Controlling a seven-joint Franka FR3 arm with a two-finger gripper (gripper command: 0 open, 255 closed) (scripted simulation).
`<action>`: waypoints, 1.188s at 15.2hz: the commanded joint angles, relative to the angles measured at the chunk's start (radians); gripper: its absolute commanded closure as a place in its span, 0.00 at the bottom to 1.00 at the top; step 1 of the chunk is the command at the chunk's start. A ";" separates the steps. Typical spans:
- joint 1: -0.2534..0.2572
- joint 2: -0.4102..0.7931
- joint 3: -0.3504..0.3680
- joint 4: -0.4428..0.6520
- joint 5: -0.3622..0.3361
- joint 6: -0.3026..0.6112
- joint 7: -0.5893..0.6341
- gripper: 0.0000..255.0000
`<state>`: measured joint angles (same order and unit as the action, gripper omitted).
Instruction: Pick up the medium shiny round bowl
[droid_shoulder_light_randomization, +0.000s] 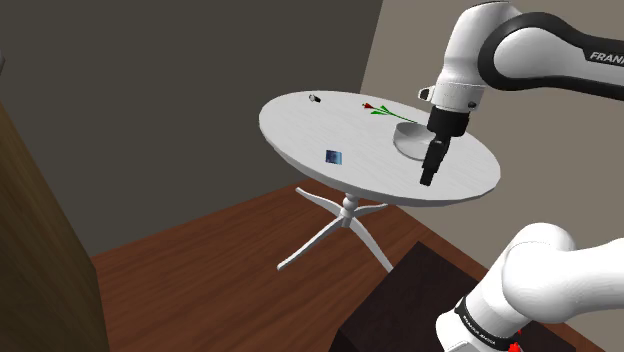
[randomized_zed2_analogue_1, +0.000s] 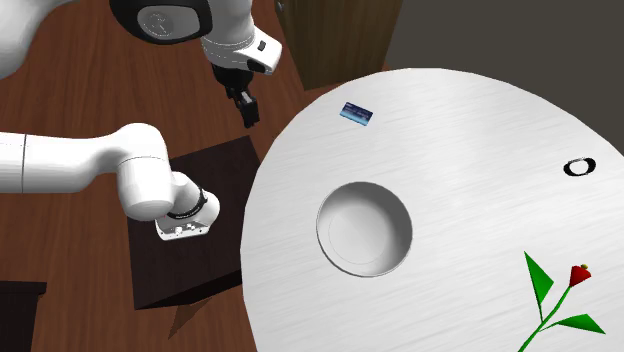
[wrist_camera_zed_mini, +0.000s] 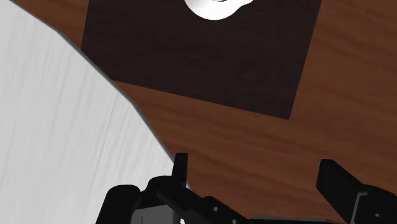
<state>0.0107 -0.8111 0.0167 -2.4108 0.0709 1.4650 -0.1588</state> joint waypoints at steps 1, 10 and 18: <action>0.000 0.000 0.000 0.000 0.000 0.000 0.000 0.00; -0.069 0.192 -0.130 0.106 -0.146 0.119 -0.146 0.00; -0.113 0.396 -0.234 0.268 -0.219 0.208 -0.264 0.00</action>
<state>-0.0975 -0.4422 -0.2047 -2.1588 -0.1412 1.6539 -0.4086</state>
